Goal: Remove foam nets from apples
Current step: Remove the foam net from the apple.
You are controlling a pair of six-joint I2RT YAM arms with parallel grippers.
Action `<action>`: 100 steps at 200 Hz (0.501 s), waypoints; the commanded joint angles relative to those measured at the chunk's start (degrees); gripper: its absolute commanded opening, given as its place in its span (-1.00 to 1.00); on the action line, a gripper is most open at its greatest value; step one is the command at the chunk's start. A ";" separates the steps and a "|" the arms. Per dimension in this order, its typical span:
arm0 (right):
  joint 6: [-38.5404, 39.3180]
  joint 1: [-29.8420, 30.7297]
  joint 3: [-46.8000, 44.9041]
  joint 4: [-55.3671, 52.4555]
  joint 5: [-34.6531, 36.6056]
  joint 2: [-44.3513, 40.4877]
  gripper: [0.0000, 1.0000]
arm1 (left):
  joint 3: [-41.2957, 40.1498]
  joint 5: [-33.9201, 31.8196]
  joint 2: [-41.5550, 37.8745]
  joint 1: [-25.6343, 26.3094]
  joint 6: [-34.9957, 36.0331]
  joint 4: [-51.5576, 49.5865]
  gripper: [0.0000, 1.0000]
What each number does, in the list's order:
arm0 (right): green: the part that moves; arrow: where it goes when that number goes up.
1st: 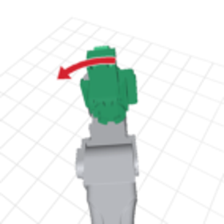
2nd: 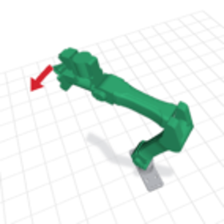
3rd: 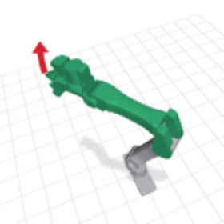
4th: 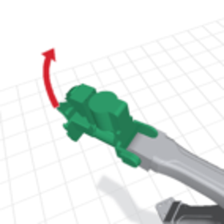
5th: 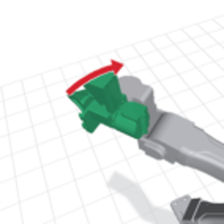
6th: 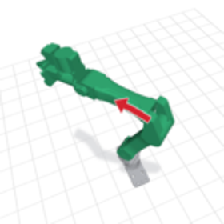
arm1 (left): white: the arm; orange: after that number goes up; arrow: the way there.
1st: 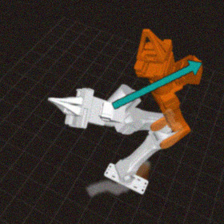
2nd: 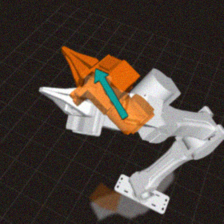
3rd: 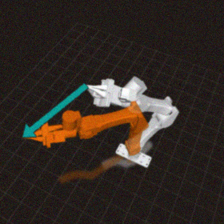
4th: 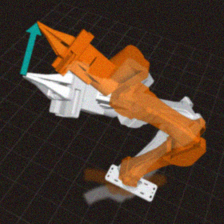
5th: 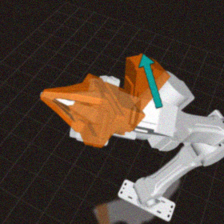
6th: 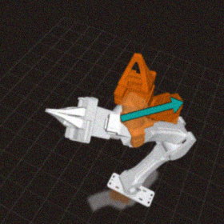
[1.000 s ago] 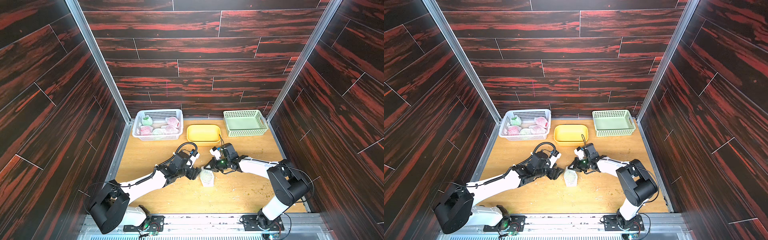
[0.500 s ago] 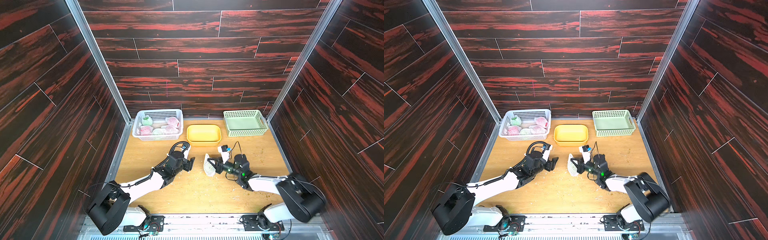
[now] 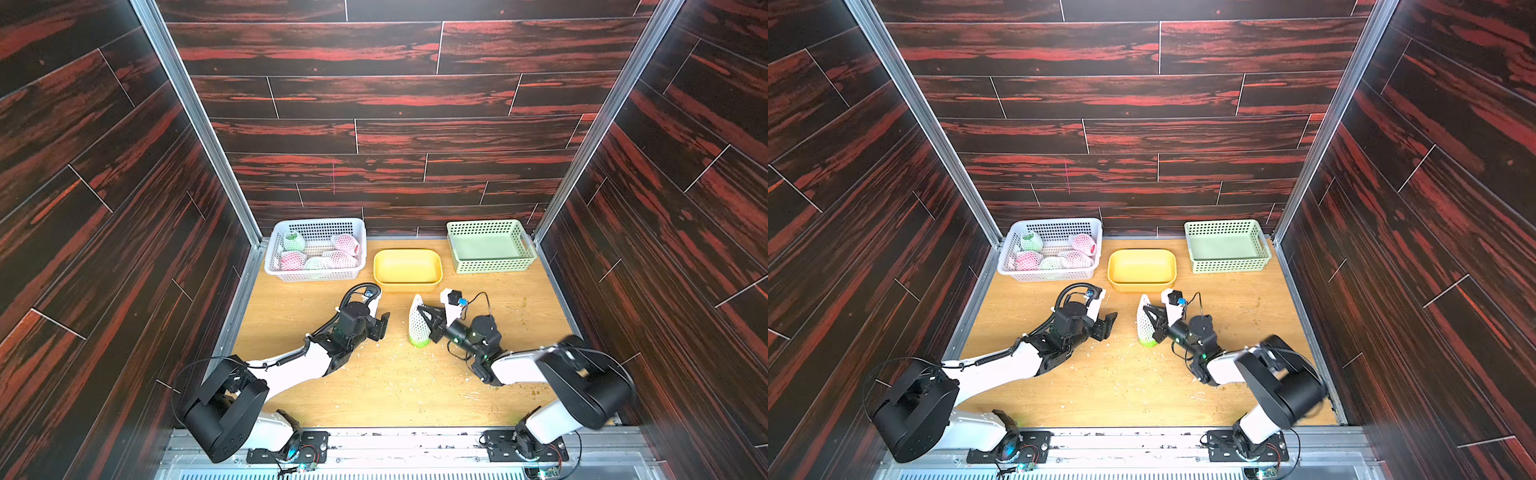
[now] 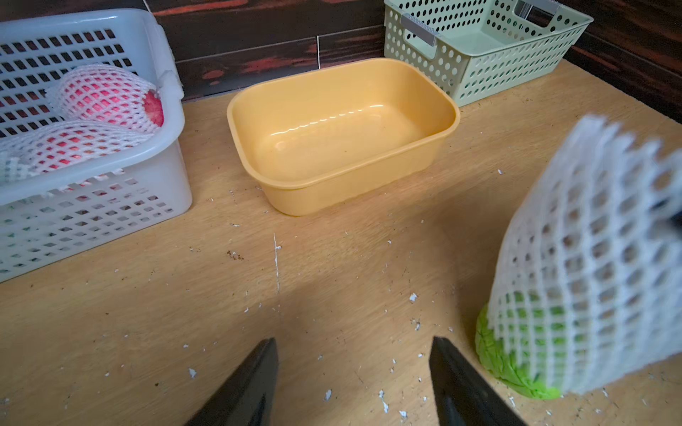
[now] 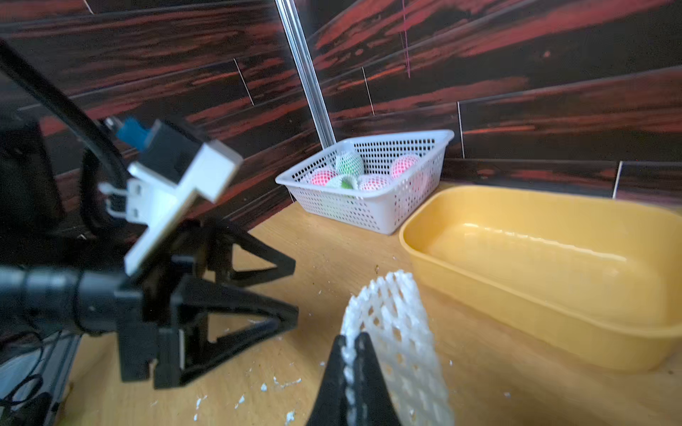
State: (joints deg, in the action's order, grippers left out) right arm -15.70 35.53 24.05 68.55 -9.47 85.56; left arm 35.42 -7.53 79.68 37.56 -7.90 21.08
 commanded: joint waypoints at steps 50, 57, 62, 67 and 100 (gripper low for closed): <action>-17.98 -12.80 26.49 -34.55 -13.88 -1.05 -1.00 | 2.03 0.85 -4.63 -0.53 1.83 1.26 0.39; -20.89 -14.97 28.99 -34.55 -16.01 0.81 -1.00 | 2.32 1.10 -4.79 -0.54 2.09 1.83 0.43; -22.45 -16.74 30.18 -34.14 -16.52 1.87 -1.00 | 2.63 1.16 -4.85 -0.56 2.25 2.23 0.46; -23.58 -18.25 31.29 -34.35 -15.94 2.58 -1.00 | 3.02 1.12 -4.73 -0.58 2.24 2.32 0.46; -26.07 -23.43 43.32 -40.17 -12.34 13.19 -1.00 | 4.41 2.36 -4.13 -0.64 2.58 3.41 0.50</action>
State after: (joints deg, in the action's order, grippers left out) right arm -36.34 13.54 60.90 35.68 -21.89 91.13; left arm 38.04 -6.39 76.71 37.26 -5.82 21.80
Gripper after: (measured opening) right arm 0.061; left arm 0.734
